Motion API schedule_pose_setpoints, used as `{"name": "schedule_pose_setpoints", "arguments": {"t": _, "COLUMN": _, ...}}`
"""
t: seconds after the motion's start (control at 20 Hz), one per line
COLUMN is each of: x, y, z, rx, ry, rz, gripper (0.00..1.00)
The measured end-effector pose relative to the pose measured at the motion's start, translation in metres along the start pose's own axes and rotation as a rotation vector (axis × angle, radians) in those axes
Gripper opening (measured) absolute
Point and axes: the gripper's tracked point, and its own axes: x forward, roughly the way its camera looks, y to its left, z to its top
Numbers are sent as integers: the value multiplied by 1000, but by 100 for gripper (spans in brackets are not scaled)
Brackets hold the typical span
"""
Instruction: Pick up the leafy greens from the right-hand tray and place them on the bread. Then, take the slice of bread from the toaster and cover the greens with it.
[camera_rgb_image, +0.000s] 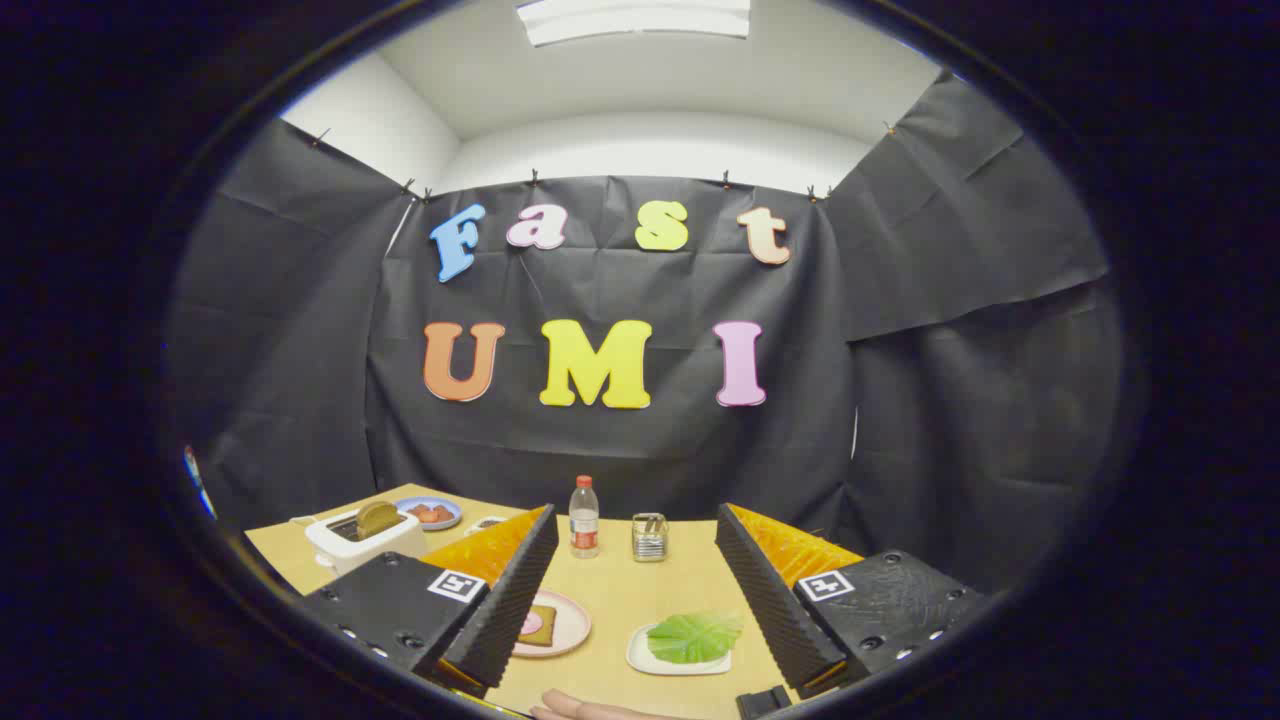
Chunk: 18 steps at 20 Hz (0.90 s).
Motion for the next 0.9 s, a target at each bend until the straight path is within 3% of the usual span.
{"name": "schedule_pose_setpoints", "arguments": {"t": 0.9, "x": 17, "y": -21, "z": -14, "rx": 16, "ry": 46, "rz": -48, "gripper": 97}}
